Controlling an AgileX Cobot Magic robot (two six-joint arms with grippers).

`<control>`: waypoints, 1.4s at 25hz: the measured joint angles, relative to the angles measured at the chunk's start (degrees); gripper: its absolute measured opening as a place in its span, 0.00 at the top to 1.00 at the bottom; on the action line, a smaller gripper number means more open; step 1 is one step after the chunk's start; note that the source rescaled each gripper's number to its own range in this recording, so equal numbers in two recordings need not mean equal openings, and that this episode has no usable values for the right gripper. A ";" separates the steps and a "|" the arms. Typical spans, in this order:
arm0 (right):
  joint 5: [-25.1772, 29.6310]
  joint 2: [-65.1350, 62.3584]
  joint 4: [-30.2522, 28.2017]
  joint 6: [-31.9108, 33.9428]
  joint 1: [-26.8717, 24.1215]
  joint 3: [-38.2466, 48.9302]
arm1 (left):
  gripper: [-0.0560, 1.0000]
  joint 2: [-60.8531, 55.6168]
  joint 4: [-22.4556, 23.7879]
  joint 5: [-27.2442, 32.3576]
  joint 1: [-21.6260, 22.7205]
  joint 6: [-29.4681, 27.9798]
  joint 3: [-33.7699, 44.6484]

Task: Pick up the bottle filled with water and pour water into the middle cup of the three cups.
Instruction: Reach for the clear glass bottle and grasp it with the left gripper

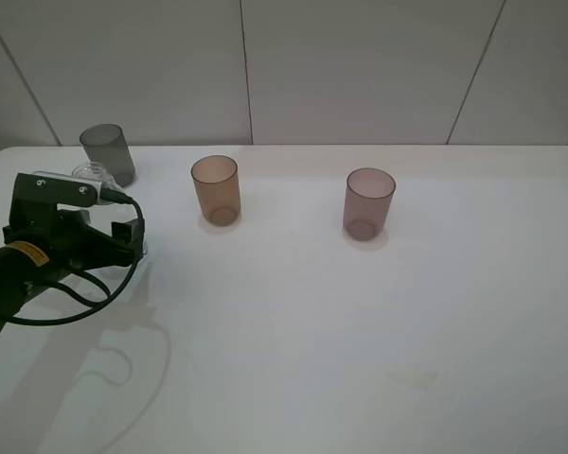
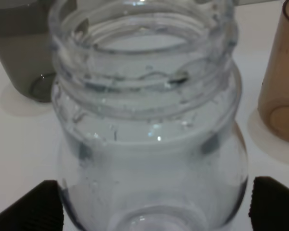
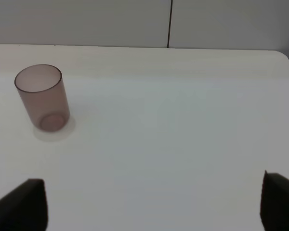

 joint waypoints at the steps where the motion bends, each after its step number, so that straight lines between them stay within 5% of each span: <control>1: 0.00 0.00 0.00 0.00 0.00 0.00 | 0.02 0.78 0.03 -0.05 0.00 0.00 -0.28; 35: 0.00 0.00 0.00 0.00 0.00 0.00 | 0.02 4.88 0.44 -0.21 0.00 1.93 -6.45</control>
